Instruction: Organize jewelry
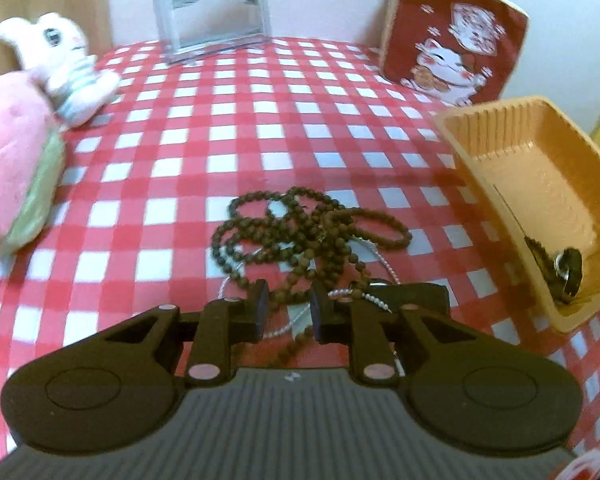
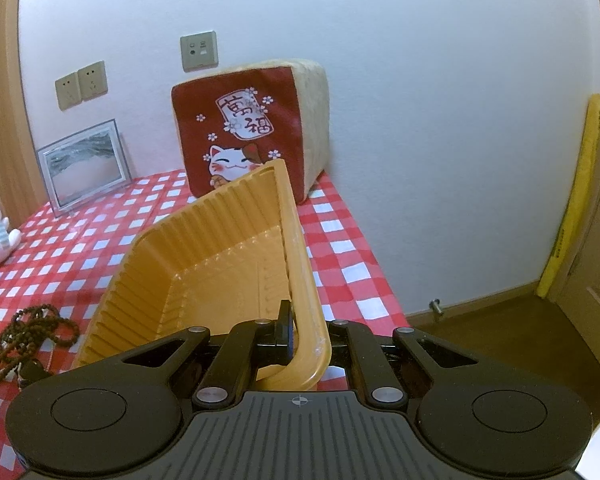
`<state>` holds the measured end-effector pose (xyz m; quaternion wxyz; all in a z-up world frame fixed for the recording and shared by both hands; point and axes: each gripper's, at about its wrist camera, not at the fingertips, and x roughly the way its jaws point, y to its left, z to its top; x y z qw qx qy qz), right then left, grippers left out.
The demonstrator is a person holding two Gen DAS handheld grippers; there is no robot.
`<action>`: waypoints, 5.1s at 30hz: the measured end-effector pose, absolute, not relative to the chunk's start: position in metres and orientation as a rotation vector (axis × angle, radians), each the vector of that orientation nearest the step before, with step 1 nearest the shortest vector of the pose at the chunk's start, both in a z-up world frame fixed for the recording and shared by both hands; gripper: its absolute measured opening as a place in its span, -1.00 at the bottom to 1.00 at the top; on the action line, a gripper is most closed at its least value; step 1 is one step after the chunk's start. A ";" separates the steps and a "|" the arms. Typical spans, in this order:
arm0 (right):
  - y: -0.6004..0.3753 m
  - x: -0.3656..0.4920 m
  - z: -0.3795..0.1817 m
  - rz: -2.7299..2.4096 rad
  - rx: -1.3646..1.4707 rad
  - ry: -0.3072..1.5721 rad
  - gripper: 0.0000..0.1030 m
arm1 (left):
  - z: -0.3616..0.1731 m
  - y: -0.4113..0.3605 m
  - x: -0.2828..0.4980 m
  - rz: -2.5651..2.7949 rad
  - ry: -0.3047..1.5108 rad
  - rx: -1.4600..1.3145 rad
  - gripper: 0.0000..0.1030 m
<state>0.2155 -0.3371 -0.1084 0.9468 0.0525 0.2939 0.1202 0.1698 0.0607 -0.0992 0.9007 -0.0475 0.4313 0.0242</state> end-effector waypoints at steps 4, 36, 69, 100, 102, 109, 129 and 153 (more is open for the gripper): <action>-0.337 0.215 -0.108 0.243 0.106 0.599 -0.87 | -0.110 0.056 0.187 0.012 0.918 -0.038 -0.65; -0.339 0.215 -0.107 0.236 0.128 0.596 -0.87 | 0.015 0.043 0.188 -0.188 0.709 -0.083 -0.89; -0.336 0.209 -0.100 0.241 0.132 0.586 -0.86 | 0.080 -0.073 0.216 -0.541 0.567 -0.231 -0.89; -0.330 0.215 -0.100 0.235 0.133 0.602 -0.87 | -0.064 -0.084 0.230 -0.367 0.933 -0.303 -0.40; -0.330 0.215 -0.100 0.233 0.133 0.604 -0.87 | -0.060 -0.077 0.227 -0.361 0.933 -0.304 -0.40; -0.330 0.217 -0.101 0.231 0.130 0.610 -0.87 | -0.048 -0.047 0.216 -0.314 0.894 -0.324 -0.40; -0.328 0.213 -0.100 0.218 0.105 0.611 -0.87 | -0.077 0.049 0.151 -0.028 0.940 -0.224 -0.39; -0.327 0.210 -0.098 0.204 0.111 0.616 -0.87 | -0.108 0.014 0.165 -0.197 0.951 0.120 -0.38</action>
